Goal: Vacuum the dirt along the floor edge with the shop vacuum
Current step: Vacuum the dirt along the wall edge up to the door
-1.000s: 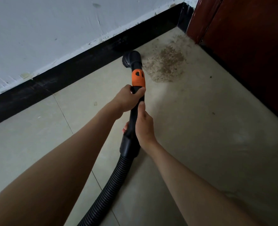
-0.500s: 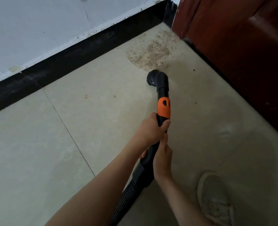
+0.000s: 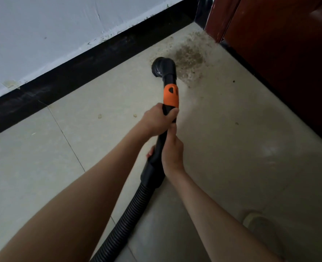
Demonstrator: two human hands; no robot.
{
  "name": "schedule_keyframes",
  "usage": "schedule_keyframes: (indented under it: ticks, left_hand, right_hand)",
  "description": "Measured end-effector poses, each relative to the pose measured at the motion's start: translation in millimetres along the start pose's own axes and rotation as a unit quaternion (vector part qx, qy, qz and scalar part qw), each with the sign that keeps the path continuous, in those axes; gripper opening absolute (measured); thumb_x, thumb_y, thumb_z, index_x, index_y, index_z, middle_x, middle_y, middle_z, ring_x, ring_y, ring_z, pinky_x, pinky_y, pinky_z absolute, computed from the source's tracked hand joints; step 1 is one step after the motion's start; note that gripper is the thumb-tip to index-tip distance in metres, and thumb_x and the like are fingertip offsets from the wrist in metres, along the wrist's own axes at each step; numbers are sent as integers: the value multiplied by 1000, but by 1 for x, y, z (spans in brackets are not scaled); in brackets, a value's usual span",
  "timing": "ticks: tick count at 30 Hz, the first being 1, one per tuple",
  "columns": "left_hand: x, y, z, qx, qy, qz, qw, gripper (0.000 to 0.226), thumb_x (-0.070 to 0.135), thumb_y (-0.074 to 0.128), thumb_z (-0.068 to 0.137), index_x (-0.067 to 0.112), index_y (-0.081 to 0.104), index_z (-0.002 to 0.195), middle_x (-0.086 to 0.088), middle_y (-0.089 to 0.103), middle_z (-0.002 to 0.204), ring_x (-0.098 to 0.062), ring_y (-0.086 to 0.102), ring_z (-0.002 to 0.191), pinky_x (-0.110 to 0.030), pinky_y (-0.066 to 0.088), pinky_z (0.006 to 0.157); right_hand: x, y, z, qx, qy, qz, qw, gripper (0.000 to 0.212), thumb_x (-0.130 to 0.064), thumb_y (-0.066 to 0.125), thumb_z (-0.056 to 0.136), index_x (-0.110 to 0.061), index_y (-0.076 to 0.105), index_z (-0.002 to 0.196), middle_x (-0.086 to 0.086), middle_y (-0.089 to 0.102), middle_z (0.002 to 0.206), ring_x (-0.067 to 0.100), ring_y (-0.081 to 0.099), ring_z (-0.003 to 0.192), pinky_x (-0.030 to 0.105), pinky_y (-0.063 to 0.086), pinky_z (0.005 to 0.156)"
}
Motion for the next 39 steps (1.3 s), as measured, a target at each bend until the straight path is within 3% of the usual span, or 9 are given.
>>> schedule_keyframes:
  ticks: [3, 9, 12, 15, 18, 21, 24, 32, 39]
  left_hand:
    - [-3, -23, 18, 6, -11, -17, 1000, 40, 41, 45, 97, 8, 55, 118, -12, 59, 112, -29, 57, 102, -31, 42, 85]
    - [-8, -53, 44, 11, -28, -35, 999, 37, 41, 44, 97, 11, 55, 115, -10, 59, 105, -23, 56, 91, -33, 45, 82]
    - [-9, -53, 47, 4, -26, -45, 999, 37, 41, 44, 98, 10, 54, 117, -8, 58, 102, -17, 53, 81, -26, 42, 69]
    - [-7, -46, 45, 18, -28, -76, 997, 38, 39, 45, 98, 8, 54, 119, -10, 59, 103, -22, 56, 90, -31, 44, 79]
    - [-5, -34, 37, 34, -27, -78, 996, 36, 37, 47, 97, 8, 54, 117, -8, 58, 98, -21, 54, 85, -29, 41, 71]
    - [-7, -15, 19, 26, -22, -61, 998, 36, 38, 47, 96, 8, 54, 116, -9, 58, 100, -24, 56, 92, -32, 43, 79]
    - [-8, 4, -5, 22, -10, -45, 999, 34, 36, 47, 97, 7, 54, 113, -7, 56, 96, -23, 53, 88, -29, 38, 74]
    - [0, 53, -53, -34, 7, -34, 999, 34, 38, 46, 97, 8, 52, 113, -5, 56, 95, -26, 57, 91, -28, 39, 73]
    - [14, 83, -66, -79, 40, 3, 996, 36, 40, 46, 97, 8, 51, 112, -5, 54, 94, -21, 51, 82, -27, 37, 70]
  right_hand:
    - [-11, 23, 19, -14, -4, -8, 1000, 56, -52, 35, 100, -5, 57, 80, 13, 56, 54, 24, 55, 42, 28, 48, 48]
    - [-23, 54, 44, -42, -8, -20, 999, 51, -56, 36, 98, -14, 55, 77, 13, 58, 65, 29, 60, 56, 49, 58, 66]
    - [-25, 53, 48, -58, 8, -15, 998, 49, -55, 36, 98, -14, 55, 80, 11, 56, 60, 24, 58, 48, 39, 56, 57]
    - [-26, 46, 48, -66, 6, -13, 998, 50, -54, 36, 99, -12, 56, 82, 11, 55, 56, 23, 56, 44, 37, 53, 56]
    - [-21, 34, 42, -49, 4, -22, 999, 53, -54, 36, 99, -8, 57, 81, 13, 56, 56, 25, 56, 45, 35, 51, 53]
    - [-7, 17, 25, -41, 0, -25, 999, 55, -52, 35, 100, -7, 57, 78, 12, 56, 53, 26, 56, 45, 35, 50, 53]
    - [6, -2, 1, -28, 6, -23, 999, 57, -49, 34, 101, -1, 57, 79, 11, 55, 50, 23, 55, 42, 30, 48, 47]
    - [21, -53, -54, 7, 1, -20, 1000, 54, -42, 32, 103, -1, 57, 78, 11, 54, 50, 20, 53, 42, 27, 45, 44]
    - [28, -78, -72, 76, -3, 15, 997, 54, -41, 32, 103, 2, 59, 84, 10, 54, 48, 19, 52, 38, 25, 45, 41]
Point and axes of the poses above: each hand's wrist, its own z-axis towards the middle knuckle, its own y-axis out of the palm, x = y × z, the point moved 3 cm from there along z, towards the middle knuckle
